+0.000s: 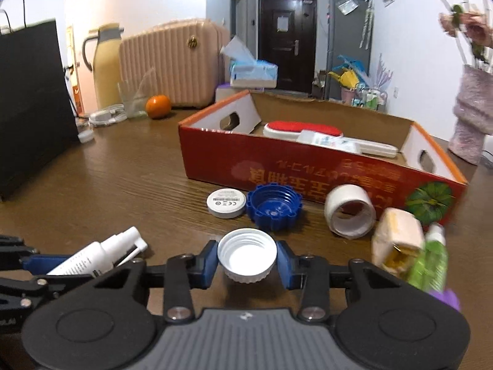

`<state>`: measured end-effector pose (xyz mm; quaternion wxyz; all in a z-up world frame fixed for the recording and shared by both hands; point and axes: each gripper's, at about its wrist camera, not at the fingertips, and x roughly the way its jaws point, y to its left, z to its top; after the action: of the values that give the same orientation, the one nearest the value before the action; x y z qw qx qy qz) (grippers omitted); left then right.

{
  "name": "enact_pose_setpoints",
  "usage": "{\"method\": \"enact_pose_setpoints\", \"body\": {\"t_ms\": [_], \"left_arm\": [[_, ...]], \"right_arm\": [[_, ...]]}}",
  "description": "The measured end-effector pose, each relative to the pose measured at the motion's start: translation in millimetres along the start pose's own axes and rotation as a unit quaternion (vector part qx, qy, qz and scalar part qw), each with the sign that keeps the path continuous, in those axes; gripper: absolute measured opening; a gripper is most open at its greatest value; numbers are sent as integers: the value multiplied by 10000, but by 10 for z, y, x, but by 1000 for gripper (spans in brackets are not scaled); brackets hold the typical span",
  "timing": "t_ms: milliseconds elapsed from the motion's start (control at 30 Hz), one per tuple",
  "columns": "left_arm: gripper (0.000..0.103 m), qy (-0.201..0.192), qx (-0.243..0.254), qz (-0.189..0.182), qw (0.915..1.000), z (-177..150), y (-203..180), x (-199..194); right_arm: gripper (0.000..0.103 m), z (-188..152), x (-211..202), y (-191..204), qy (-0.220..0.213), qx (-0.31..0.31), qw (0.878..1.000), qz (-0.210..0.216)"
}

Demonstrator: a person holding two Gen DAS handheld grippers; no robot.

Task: Organize rigid objects
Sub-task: 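Grasp the white spray bottle with the left gripper while the right gripper grasps the white cap, then carry the spray bottle and white cap toward the box with both grippers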

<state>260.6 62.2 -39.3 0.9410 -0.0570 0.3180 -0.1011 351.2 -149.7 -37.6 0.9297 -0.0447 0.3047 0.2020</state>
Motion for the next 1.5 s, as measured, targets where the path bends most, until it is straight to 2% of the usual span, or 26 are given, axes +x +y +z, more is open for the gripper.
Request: {"method": "enact_pose_setpoints", "body": {"t_ms": [167, 300, 467, 733, 867, 1000, 1167, 1333, 1500], "left_arm": [[28, -329, -309, 54, 9990, -79, -154, -357], [28, -609, -376, 85, 9974, -67, -336, -629], [28, -824, -342, 135, 9959, -41, -585, -866], [28, -965, -283, 201, 9947, 26, -821, -925], [28, -1031, -299, 170, 9941, 242, -818, -813], [28, -1236, -132, 177, 9921, 578, -798, -603], [28, -1215, -14, 386, 9918, 1187, -661, -14], [28, -862, 225, 805, 9928, 1738, -496, 796], [28, -225, 255, 886, 9955, 2126, -298, 1589]], "right_arm": [[40, -204, -445, -103, -90, 237, 9997, -26], [40, -357, -857, -161, -330, 391, 9987, -49], [40, -569, -1327, -167, -687, 254, 9963, -459], [40, -709, -1663, -395, -919, 494, 9932, -523], [40, -661, -1667, -489, -1015, 498, 9925, -475], [40, -442, -1574, -612, -1108, 277, 9923, -486], [40, 42, -1330, -852, -1221, 4, 9916, -432], [40, 632, -787, -1182, -1018, -271, 9932, -494], [40, 1171, -8, -1548, -460, -248, 9971, -546]]}}
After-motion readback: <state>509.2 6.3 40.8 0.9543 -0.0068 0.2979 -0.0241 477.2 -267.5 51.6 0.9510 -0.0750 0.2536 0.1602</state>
